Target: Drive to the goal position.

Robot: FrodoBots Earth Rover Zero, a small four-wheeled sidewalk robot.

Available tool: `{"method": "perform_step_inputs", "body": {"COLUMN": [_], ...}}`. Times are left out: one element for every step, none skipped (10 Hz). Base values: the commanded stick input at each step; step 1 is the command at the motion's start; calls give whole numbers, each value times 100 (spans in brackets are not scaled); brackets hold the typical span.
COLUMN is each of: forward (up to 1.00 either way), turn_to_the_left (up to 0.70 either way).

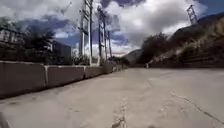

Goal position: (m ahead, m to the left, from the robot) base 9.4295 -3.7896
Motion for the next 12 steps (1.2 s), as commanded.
{"method": "perform_step_inputs", "body": {"forward": [70, 70, 70, 70, 70, 70, 70, 70, 70, 70, 70, 70], "turn_to_the_left": [0, -27, -27, -20, -6, 0, 0, 0, 0, 0, 0, 0]}}
